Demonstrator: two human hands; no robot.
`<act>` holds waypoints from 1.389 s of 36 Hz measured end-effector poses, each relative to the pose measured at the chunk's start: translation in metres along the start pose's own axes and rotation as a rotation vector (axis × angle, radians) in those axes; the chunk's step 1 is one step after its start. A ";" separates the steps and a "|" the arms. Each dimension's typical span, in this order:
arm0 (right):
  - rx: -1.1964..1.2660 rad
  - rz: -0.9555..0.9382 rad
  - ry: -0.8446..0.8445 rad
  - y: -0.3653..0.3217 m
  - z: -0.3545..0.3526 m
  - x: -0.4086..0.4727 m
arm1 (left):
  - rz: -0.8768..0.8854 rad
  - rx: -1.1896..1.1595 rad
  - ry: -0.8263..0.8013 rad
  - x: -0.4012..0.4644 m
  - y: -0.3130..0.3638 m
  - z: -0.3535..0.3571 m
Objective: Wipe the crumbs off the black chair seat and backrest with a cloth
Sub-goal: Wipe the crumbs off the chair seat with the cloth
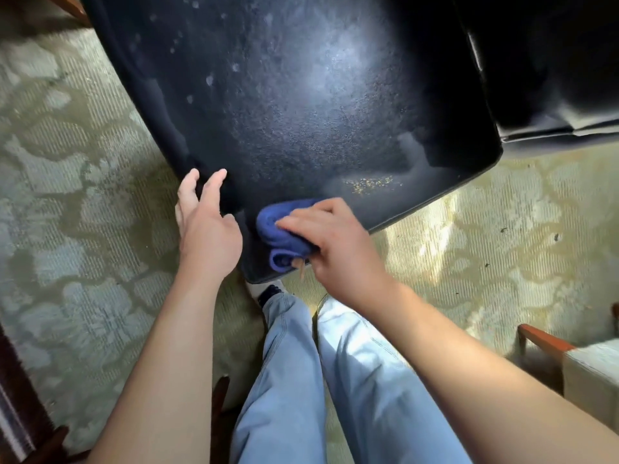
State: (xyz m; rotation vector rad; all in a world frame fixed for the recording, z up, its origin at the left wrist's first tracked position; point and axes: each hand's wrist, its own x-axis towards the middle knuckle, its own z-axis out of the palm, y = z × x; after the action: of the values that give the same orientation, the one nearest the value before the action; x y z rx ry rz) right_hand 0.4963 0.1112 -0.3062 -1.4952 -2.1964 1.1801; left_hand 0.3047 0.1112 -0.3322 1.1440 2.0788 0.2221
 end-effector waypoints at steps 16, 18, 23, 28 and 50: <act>0.081 0.399 0.614 0.100 -0.110 -0.012 | -0.047 0.062 0.106 -0.023 0.041 0.033; 0.023 0.490 0.619 0.113 -0.107 -0.014 | -0.036 0.076 0.112 -0.023 0.040 0.032; 0.057 0.425 0.620 0.103 -0.097 -0.010 | -0.045 0.084 0.117 -0.022 0.043 0.031; 0.051 0.256 0.486 0.063 -0.060 -0.002 | -0.033 0.066 0.086 -0.026 0.040 0.034; 0.123 0.597 0.645 0.106 -0.113 0.013 | -0.027 0.103 0.120 -0.027 0.039 0.039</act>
State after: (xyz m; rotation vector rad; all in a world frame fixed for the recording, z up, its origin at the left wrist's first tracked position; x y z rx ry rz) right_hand 0.6282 0.1938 -0.3125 -2.1655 -1.2760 0.7697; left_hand 0.3655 0.1050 -0.3272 1.1886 2.2325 0.1762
